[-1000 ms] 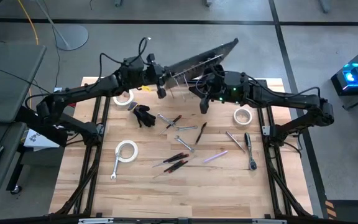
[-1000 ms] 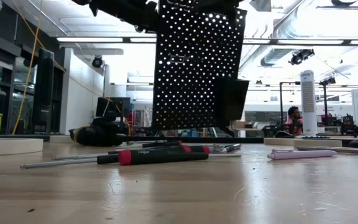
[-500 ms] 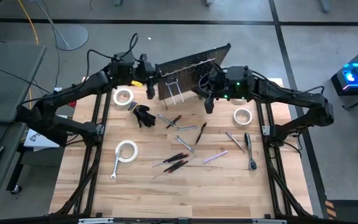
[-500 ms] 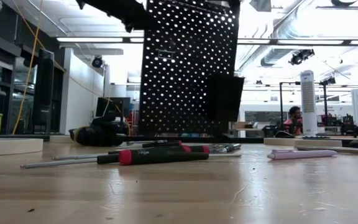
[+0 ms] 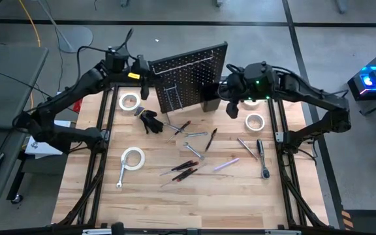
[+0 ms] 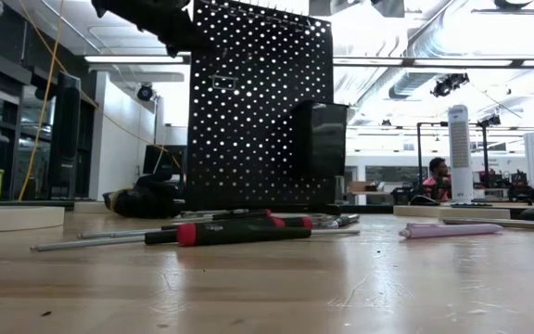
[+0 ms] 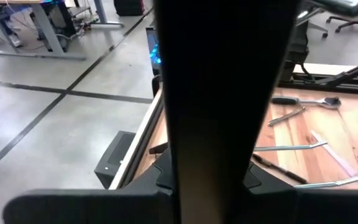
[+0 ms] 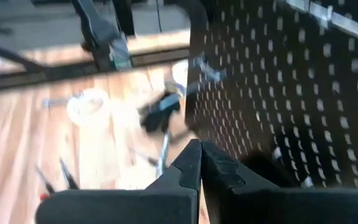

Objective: Hang tools onto peg board
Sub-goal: Adjust the peg board, then hang the silver wrench on the peg board

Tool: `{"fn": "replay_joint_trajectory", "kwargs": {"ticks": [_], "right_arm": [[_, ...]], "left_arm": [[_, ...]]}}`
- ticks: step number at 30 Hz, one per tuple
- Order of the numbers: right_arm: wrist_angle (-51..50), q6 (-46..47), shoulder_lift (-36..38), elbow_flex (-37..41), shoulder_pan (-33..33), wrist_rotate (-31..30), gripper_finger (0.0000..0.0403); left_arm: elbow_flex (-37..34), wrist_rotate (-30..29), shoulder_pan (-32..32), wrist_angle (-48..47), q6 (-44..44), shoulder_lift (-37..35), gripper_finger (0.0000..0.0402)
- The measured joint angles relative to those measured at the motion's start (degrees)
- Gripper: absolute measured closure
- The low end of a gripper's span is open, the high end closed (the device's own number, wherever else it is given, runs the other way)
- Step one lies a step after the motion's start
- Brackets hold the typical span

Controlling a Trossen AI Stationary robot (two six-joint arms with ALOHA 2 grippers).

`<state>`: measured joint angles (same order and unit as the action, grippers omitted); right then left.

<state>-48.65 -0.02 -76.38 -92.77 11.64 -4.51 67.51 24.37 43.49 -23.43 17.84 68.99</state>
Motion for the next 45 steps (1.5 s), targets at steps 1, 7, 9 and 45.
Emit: {"fn": "replay_joint_trajectory", "kwargs": {"ticks": [1, 7, 9, 45], "right_arm": [[-1.14, 0.02, 0.00, -0.16, 0.00, 0.00, 0.0403], [-5.25, 1.48, -0.02, -0.19, 0.00, 0.48, 0.0403], [-5.95, 1.48, -0.01, -0.19, 0.00, 0.37, 0.0403], [-5.96, 2.62, 0.00, -0.19, 0.00, -3.42, 0.0403]], "left_arm": [[0.00, 0.49, 0.94, -0.09, 0.76, 0.02, 0.0351], [-0.02, 6.84, 4.94, -0.81, 3.85, 0.17, 0.0350], [-0.02, 6.85, 5.13, -0.79, 3.33, 0.12, 0.0350], [-0.12, -4.32, -6.73, -31.94, -8.18, -17.09, 0.0149]]}}
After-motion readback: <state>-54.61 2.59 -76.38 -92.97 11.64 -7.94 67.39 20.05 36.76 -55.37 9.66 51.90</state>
